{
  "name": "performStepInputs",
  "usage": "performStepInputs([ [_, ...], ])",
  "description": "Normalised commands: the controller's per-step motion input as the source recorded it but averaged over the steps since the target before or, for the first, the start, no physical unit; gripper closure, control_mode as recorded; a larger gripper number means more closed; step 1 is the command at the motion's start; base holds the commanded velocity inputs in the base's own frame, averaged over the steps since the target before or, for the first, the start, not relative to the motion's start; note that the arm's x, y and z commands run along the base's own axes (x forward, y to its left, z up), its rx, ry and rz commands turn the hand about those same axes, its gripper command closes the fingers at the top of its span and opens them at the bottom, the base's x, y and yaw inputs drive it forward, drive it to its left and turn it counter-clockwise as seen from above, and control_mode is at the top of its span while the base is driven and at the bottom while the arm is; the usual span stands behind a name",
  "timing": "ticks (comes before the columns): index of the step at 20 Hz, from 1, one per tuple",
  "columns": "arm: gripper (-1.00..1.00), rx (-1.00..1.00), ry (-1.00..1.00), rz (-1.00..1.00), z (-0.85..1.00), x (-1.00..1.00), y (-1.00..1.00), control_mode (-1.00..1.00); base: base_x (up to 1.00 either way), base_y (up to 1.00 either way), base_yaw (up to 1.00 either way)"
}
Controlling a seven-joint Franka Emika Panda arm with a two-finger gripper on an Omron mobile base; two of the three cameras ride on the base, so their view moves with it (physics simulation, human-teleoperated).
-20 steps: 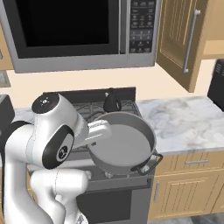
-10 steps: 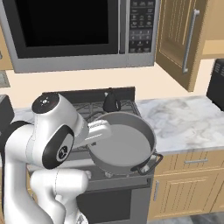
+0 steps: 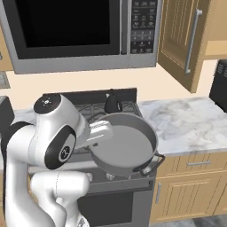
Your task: Pick the kettle from the cabinet and place it on a stove burner. Then pick the pot from the counter and place it on another stove burner. Finally, turn both burners on.
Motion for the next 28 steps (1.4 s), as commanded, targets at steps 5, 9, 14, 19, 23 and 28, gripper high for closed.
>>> performStepInputs([
  [5, 1.0, 0.0, 0.0, 0.0, 0.0, 0.35, 0.18, -1.0, 0.0, 0.0, 0.0],
  [9, 1.0, 0.0, 0.0, 0.02, 0.0, 0.34, 0.23, -1.0, 0.0, 0.0, 0.0],
  [14, 1.0, 0.0, 0.0, 0.04, -0.05, 0.33, 0.2, -1.0, 0.0, 0.0, 0.0],
  [19, 1.0, 0.0, -0.03, 0.08, -0.18, 0.4, 0.13, -1.0, 0.0, 0.0, 0.0],
  [23, 1.0, 0.0, -0.02, 0.12, -0.27, 0.35, 0.12, -1.0, 0.0, 0.0, 0.0],
  [28, 1.0, 0.0, -0.04, 0.13, -0.28, 0.32, 0.09, -1.0, 0.0, 0.0, 0.0],
])
